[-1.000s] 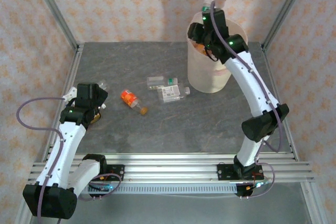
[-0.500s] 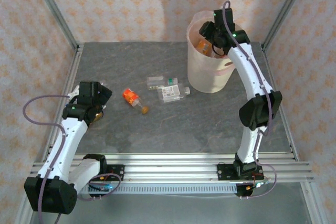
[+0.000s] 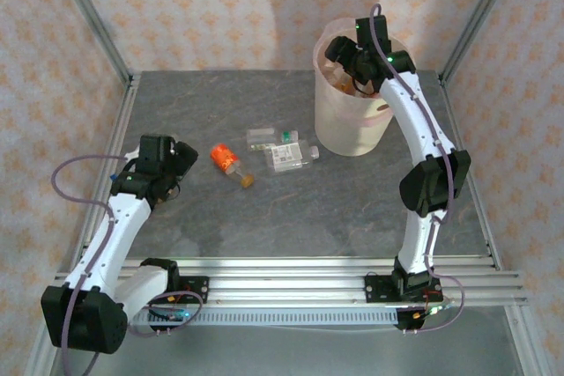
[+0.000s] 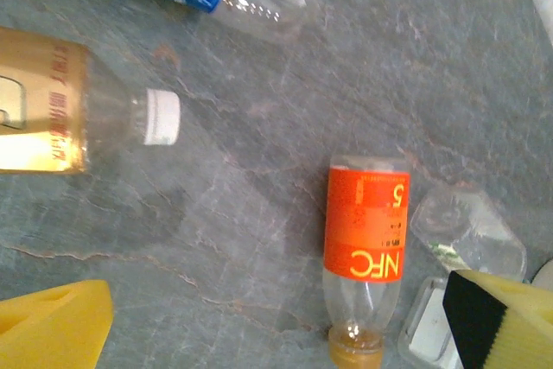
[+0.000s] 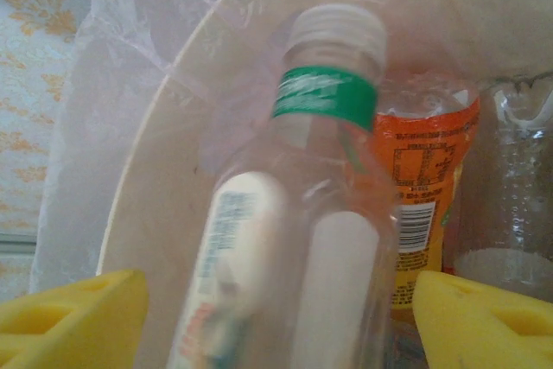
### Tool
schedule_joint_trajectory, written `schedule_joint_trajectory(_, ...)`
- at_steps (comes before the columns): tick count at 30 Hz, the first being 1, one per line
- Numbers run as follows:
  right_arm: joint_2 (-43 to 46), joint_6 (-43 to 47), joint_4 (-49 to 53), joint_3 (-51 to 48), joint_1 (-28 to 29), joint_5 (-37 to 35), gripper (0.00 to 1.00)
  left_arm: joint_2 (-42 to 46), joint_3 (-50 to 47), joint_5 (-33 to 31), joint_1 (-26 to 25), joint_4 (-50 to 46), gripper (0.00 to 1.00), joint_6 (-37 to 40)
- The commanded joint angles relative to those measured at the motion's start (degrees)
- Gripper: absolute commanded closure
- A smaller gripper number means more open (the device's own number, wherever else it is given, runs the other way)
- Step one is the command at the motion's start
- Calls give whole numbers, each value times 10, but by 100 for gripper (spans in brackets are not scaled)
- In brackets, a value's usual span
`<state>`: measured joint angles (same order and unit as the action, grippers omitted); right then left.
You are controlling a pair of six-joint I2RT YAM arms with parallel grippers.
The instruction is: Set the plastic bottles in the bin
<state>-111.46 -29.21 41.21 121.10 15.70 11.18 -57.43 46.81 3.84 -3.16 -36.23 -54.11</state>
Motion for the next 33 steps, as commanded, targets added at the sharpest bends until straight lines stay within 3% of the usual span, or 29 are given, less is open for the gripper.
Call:
schedule_joint_trajectory(1, 45, 19, 18, 19, 2, -8, 19, -15, 15, -5, -21, 12, 0, 8)
schedule_joint_trajectory(11, 139, 73, -2, -56, 17, -4, 18, -52, 36, -14, -64, 19, 0, 5)
schedule_joint_trajectory(22, 268, 142, -33, -207, 148, -66, 20, -52, 65, -60, -63, -28, 0, 19)
schedule_joint_trajectory(27, 273, 156, -42, -262, 226, -91, 21, -53, 72, -53, -31, -50, 0, 28)
schedule_joint_trajectory(33, 220, 155, -39, -291, 287, -80, 21, -25, 64, -40, 36, -66, 0, 39)
